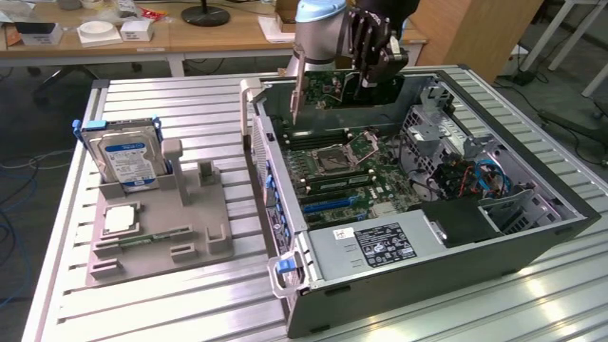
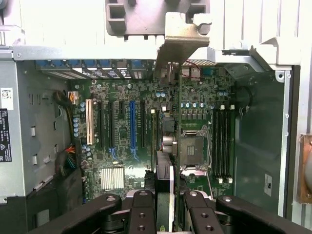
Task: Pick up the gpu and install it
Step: 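Insert the gpu into the slot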
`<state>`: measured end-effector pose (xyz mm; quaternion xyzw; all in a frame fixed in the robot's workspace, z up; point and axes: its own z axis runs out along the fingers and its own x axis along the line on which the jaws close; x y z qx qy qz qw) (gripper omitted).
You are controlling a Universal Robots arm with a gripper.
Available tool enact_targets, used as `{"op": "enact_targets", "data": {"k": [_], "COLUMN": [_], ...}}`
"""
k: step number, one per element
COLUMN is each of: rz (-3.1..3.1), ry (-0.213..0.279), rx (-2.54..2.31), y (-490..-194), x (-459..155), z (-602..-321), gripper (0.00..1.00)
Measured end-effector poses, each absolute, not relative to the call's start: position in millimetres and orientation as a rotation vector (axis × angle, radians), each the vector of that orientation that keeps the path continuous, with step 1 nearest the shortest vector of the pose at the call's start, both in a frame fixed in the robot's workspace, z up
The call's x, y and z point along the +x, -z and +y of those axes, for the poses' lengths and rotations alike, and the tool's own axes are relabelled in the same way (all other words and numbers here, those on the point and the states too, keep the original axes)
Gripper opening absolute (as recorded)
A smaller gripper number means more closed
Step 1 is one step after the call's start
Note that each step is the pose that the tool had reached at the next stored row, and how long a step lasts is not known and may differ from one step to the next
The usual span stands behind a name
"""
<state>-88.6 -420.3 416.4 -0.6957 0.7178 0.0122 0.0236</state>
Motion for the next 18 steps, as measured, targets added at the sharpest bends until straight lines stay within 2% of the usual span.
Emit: {"op": "enact_targets", "data": {"k": [18], "rz": [2.222], "ry": [-0.038], "rx": [-2.153], "y": [-398.4], "x": [-88.6], "z": [-420.5], "gripper": [0.27]}}
